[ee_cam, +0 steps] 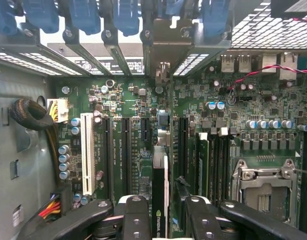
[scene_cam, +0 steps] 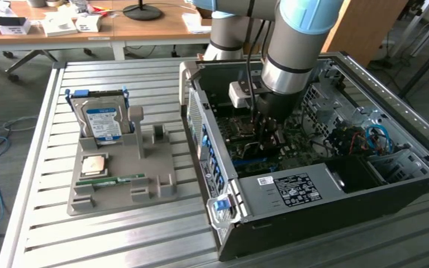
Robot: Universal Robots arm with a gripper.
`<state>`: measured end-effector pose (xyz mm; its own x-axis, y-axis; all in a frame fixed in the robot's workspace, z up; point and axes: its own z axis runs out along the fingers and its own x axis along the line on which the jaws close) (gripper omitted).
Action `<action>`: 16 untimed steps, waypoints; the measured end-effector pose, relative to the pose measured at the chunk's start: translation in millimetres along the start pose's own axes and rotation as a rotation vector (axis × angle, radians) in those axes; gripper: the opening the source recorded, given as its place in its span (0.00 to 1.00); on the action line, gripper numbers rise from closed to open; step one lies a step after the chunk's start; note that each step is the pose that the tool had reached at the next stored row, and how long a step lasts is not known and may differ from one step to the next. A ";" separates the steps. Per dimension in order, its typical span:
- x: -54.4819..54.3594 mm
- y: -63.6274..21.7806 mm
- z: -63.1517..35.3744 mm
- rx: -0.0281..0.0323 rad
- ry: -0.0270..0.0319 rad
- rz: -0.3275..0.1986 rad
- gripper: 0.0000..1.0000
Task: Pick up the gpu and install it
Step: 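Insert the gpu into the slot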
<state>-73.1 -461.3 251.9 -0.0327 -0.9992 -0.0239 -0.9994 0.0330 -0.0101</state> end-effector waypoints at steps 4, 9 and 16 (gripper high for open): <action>-0.2 0.0 -7.9 0.0000 0.0001 0.000 0.33; -0.5 -0.2 -20.6 0.0000 0.0002 0.000 0.33; -0.9 -0.4 -40.7 0.0000 0.0001 0.000 0.33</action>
<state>-73.1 -461.4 292.7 -0.0327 -0.9992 -0.0238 -0.9994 0.0330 -0.0101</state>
